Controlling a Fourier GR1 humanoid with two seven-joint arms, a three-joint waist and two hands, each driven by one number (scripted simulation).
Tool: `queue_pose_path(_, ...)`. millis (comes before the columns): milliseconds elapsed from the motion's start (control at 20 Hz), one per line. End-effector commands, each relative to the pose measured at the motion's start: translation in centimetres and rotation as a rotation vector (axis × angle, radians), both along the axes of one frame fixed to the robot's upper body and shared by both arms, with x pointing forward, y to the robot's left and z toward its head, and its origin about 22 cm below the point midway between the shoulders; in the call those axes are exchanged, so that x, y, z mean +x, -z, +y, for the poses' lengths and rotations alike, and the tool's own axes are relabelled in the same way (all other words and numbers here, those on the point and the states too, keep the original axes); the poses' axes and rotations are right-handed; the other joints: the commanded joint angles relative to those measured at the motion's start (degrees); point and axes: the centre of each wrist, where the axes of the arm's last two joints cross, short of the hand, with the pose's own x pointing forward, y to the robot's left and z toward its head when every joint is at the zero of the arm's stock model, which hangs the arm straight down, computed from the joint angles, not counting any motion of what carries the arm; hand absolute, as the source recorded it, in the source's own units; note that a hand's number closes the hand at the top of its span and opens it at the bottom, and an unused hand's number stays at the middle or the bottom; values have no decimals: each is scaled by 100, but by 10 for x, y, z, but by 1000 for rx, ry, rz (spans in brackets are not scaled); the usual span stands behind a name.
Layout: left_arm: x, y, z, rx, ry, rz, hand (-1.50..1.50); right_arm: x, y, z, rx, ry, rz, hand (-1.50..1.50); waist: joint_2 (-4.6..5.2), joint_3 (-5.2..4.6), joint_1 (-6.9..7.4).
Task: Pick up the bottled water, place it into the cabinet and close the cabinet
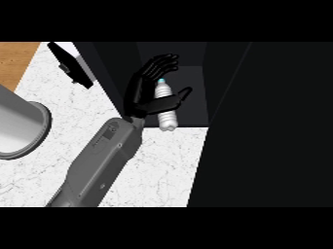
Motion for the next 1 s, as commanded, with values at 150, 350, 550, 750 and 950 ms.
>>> queue_pose_path(150, -34, 3, 46, -13, -2, 22, 150, -1, -12, 3, -157, -51, -51, -150, -22, -4, 138)
queue_pose_path(350, -56, 10, 60, -2, 31, 35, 150, -15, -27, 3, -239, -159, 8, 150, -22, -9, 125)
queue_pose_path(550, -95, 16, 79, -7, -4, 25, 150, -19, -27, 7, -236, -258, 68, 150, -19, -1, 105)
queue_pose_path(750, -127, 16, 113, -6, -7, 25, 150, -17, -23, 30, -147, -308, 108, 150, -18, -4, 136)
queue_pose_path(950, -139, 22, 122, -6, -50, 23, 150, -25, -28, 48, -155, -366, 115, 150, -13, -9, 88)
